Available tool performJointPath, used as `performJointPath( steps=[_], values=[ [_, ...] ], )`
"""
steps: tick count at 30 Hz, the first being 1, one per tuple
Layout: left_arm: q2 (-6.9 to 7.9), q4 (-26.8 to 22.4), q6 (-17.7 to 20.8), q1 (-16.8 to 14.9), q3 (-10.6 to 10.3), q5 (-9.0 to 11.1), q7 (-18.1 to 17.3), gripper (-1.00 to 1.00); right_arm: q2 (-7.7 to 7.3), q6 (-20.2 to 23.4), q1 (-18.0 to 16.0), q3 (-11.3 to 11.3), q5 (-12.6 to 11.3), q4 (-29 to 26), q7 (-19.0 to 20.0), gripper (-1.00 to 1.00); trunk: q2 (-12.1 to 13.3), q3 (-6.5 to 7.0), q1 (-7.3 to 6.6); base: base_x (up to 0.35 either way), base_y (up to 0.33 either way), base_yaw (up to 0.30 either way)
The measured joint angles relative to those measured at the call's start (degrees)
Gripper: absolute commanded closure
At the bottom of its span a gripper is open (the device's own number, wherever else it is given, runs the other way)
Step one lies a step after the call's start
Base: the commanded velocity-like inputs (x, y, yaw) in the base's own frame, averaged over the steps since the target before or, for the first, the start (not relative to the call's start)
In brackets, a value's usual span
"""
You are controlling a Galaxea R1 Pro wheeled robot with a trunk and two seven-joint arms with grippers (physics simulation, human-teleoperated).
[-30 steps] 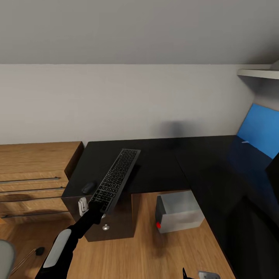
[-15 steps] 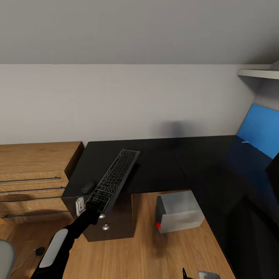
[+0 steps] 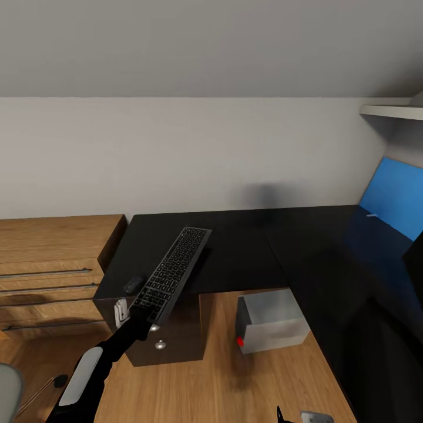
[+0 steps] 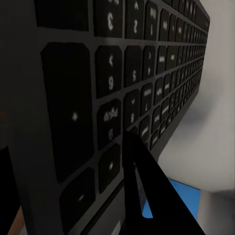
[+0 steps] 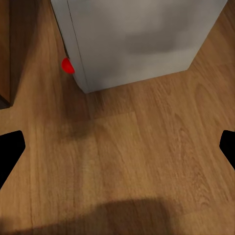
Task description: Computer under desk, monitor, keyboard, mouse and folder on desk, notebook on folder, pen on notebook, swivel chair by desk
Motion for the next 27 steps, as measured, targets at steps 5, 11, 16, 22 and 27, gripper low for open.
performJointPath(
  steps=[5, 11, 16, 22, 27],
  values=[
    [-0.01, 0.0, 0.0, 0.0, 0.0, 0.2, 0.1, 1.0, 0.0, 0.0, 0.0, 0.0, 0.0, 0.0, 0.0, -1.0, 0.0, 0.0, 0.0, 0.0, 0.0, 0.0],
    [-0.17, 0.0, -0.3, 0.0, 0.0, 0.5, 0.1, 1.0, 0.0, 0.0, 0.0, 0.0, 0.0, 0.0, 0.0, -1.0, 0.0, 0.0, 0.0, 0.0, 0.0, 0.0],
    [-0.26, -0.2, -0.5, 0.0, 0.0, 0.4, 0.4, 1.0, 0.0, 0.0, 0.0, 0.0, 0.0, 0.0, 0.1, -1.0, 0.0, 0.0, 0.0, 0.0, 0.0, 0.0],
    [-0.39, -0.4, -0.7, 0.0, 0.0, 0.4, 0.6, 1.0, 0.0, 0.0, 0.0, 0.0, 0.0, 0.0, 0.1, -1.0, 0.0, 0.0, 0.0, 0.0, 0.0, 0.0],
    [-0.44, -0.9, -0.8, 0.0, 0.0, 0.2, 1.6, 1.0, 0.0, 0.0, 0.0, 0.0, 0.0, 0.0, 0.1, -1.0, 0.0, 0.0, 0.0, 0.0, 0.0, 0.0]
  ],
)
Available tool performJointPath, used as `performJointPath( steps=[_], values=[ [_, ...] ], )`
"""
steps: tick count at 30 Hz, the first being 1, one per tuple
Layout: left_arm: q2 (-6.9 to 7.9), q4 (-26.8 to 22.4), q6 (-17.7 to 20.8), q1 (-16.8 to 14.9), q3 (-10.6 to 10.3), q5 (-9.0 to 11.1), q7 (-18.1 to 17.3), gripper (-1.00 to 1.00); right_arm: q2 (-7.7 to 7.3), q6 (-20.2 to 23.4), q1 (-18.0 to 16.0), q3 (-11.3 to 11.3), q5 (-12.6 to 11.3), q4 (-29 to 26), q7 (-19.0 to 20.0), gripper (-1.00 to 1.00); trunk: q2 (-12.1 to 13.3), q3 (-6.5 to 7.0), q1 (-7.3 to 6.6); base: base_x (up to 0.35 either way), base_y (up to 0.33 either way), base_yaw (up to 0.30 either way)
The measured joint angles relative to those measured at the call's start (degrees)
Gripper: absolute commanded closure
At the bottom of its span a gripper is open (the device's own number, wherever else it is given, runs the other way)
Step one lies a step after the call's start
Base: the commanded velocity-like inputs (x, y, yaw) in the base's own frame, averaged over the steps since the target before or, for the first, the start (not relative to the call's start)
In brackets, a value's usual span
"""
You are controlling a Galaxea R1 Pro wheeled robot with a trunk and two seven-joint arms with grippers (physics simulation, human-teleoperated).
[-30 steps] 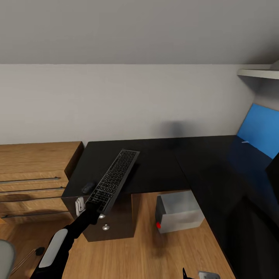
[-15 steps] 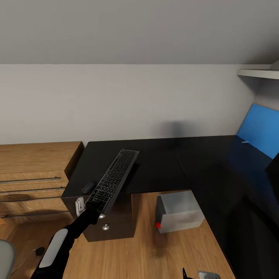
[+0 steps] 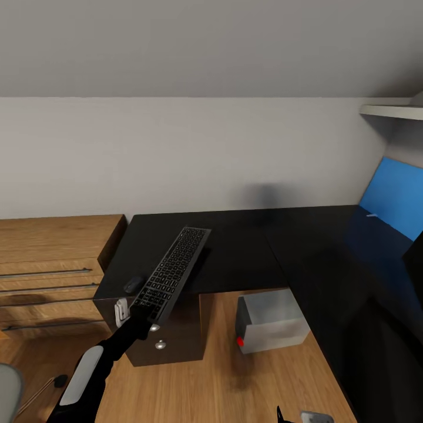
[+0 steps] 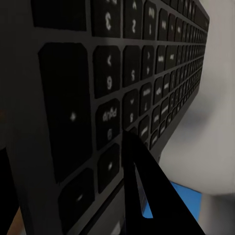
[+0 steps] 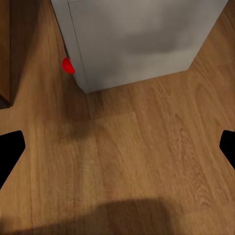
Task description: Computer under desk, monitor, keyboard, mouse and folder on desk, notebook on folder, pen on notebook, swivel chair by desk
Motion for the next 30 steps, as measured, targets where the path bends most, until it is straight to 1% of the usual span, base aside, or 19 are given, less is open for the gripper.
performJointPath(
  steps=[19, 20, 21, 30],
  values=[
    [-0.02, -0.4, 0.0, 0.0, 0.0, -0.2, 0.6, 1.0, 0.0, 0.0, 0.0, 0.0, 0.0, 0.0, 0.0, -1.0, 0.0, 0.0, 0.0, 0.0, 0.0, 0.0],
    [-0.02, -0.4, 0.0, 0.0, 0.0, -0.2, 0.6, -1.0, 0.0, 0.0, 0.0, 0.0, 0.0, 0.0, 0.0, -1.0, 0.0, 0.0, 0.0, 0.0, 0.0, 0.0],
    [-0.01, 1.0, 0.1, 0.0, 0.1, -1.3, 0.8, -1.0, 0.0, 0.0, 0.0, 0.0, 0.0, 0.0, 0.0, -1.0, 0.0, -0.01, 0.0, 0.0, 0.0, 0.0],
    [0.07, 1.1, 0.1, 0.0, 0.1, -1.3, 0.8, -1.0, 0.0, 0.0, 0.0, 0.0, 0.0, 0.0, 0.0, -1.0, 0.0, -0.01, 0.0, 0.0, 0.0, 0.0]
  ],
)
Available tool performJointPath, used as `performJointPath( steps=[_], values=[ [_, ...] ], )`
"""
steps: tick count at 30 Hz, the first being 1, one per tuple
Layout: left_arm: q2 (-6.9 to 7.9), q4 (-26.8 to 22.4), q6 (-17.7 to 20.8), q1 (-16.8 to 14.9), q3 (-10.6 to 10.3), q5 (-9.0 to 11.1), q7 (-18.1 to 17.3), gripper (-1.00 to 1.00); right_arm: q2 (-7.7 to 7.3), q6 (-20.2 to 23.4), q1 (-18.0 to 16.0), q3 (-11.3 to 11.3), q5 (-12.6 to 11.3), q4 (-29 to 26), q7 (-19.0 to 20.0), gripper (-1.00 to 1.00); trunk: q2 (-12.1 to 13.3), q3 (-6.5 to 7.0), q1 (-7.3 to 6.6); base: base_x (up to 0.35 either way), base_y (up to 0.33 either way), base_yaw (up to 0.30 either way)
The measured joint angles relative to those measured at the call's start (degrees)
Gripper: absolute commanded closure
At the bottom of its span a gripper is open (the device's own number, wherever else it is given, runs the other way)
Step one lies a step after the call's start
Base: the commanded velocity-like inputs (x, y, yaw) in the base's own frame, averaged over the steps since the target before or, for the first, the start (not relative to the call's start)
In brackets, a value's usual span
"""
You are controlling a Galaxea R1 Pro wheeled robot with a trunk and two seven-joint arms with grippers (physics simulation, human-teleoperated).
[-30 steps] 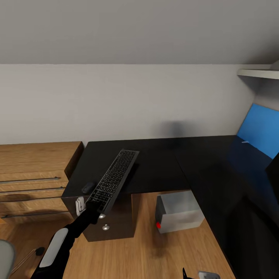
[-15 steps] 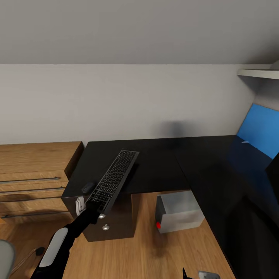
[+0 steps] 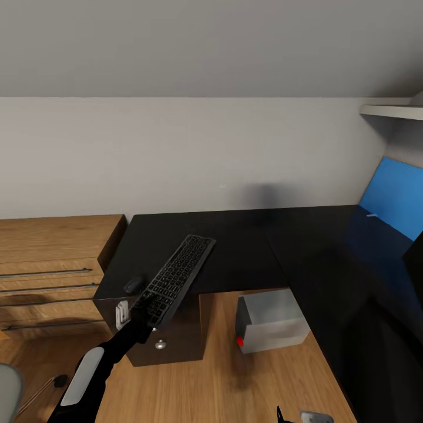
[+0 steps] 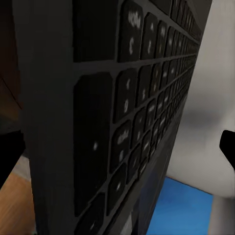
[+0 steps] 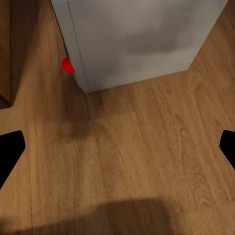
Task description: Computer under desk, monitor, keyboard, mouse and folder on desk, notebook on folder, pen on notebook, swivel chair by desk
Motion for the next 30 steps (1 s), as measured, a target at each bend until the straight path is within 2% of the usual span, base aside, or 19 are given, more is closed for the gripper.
performJointPath(
  steps=[30],
  values=[
    [0.54, 0.1, 0.6, 0.0, -0.1, 0.2, -0.2, -1.0, 0.0, 0.0, 0.0, 0.0, 0.0, 0.0, 0.0, -1.0, 0.0, 0.0, 0.0, 0.0, 0.0, 0.0]
  ],
)
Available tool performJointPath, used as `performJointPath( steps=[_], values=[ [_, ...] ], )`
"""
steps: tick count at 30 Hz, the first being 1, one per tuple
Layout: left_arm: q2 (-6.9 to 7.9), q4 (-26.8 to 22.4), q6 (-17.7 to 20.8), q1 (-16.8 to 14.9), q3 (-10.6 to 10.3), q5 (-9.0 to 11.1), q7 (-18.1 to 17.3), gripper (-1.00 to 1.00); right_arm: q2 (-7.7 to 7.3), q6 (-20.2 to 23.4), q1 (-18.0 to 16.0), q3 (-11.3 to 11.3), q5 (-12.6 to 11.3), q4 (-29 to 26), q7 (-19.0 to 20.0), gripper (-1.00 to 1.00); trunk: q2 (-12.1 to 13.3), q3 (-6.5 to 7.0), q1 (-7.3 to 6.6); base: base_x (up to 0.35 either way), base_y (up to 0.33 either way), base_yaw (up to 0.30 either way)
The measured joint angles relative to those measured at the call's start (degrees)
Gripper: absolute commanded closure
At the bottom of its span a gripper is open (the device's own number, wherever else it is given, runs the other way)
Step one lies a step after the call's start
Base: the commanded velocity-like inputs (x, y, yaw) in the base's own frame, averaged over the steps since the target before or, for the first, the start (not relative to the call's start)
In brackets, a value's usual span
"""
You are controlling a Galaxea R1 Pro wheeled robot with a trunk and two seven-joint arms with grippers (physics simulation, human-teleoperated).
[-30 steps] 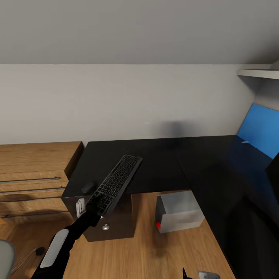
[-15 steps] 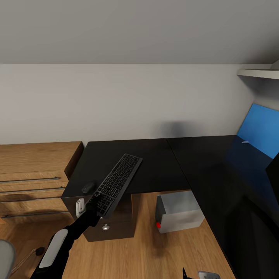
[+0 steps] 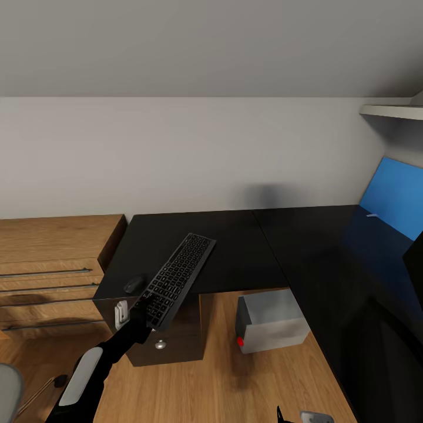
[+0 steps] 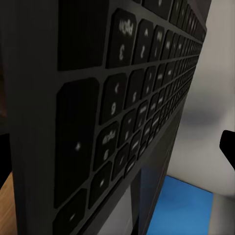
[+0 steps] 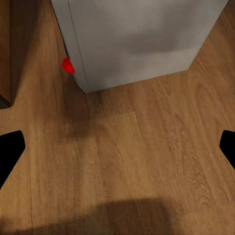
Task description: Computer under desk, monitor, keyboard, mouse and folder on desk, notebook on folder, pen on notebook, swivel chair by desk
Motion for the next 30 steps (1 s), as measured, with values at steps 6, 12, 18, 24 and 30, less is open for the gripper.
performJointPath(
  steps=[6, 12, 18, 24, 30],
  values=[
    [-0.01, 0.0, -0.3, 0.0, 0.0, -0.1, 0.0, -1.0, 0.0, 0.0, 0.0, 0.0, 0.0, 0.0, 0.0, -1.0, 0.0, 0.0, 0.0, 0.0, 0.0, 0.0],
    [-0.02, 0.1, -0.4, 0.0, 0.0, -0.1, 0.0, -1.0, -0.01, 0.0, 0.0, 0.0, 0.0, 0.0, 0.0, -1.0, 0.0, 0.0, 0.0, -0.018, 0.0, 0.0],
    [-0.01, 0.2, -0.5, 0.0, 0.0, -0.1, 0.0, -1.0, 0.0, 0.0, 0.0, 0.0, 0.0, 0.0, 0.0, -1.0, 0.0, 0.0, 0.02, -0.149, 0.0, 0.0],
    [-0.01, 0.2, -0.4, 0.0, 0.0, -0.1, 0.0, -1.0, 0.0, 0.0, 0.0, 0.0, 0.0, 0.0, 0.0, -1.0, 0.0, 0.0, 0.02, -0.184, 0.0, 0.0],
    [-0.01, 0.2, -0.4, 0.0, 0.0, -0.1, 0.0, -1.0, 0.0, 0.0, 0.0, 0.0, 0.0, 0.0, 0.0, -1.0, 0.0, 0.0, 0.02, -0.152, 0.0, 0.0]
  ],
)
